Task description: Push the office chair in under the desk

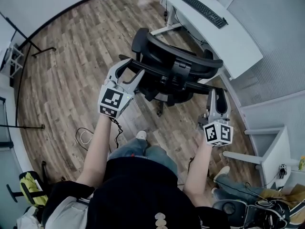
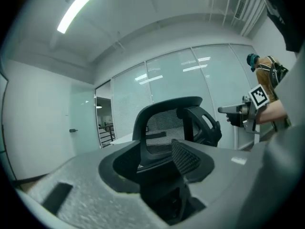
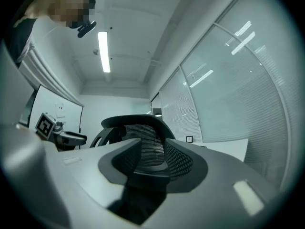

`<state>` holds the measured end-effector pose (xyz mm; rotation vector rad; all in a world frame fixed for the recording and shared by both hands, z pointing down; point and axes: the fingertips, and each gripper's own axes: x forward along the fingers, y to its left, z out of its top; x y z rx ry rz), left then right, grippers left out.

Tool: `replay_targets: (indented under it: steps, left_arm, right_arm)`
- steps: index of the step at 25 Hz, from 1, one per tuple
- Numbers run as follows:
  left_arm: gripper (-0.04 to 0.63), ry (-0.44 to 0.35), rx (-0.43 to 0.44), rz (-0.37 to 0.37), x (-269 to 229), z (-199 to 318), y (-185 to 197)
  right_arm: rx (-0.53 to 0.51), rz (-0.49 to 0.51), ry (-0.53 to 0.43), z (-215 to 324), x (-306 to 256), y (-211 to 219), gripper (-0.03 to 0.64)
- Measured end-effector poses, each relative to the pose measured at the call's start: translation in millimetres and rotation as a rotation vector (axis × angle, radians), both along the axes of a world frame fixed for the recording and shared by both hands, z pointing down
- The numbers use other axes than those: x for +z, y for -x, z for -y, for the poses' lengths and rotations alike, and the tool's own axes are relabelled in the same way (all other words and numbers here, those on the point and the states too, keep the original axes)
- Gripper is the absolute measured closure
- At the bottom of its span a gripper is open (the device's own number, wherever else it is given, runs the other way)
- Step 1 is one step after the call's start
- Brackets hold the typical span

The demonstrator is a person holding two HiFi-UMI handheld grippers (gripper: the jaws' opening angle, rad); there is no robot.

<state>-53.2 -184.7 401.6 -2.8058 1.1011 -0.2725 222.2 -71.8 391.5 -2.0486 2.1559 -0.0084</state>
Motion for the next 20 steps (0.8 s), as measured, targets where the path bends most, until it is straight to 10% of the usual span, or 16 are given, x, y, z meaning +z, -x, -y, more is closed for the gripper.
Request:
replay_targets:
  steps: [20]
  left_arm:
    - [0.379,-0.132,0.403,0.968,69,13,-43]
  right_arm:
    - [-0.816,-0.989,0.561,37,59,50,0.416]
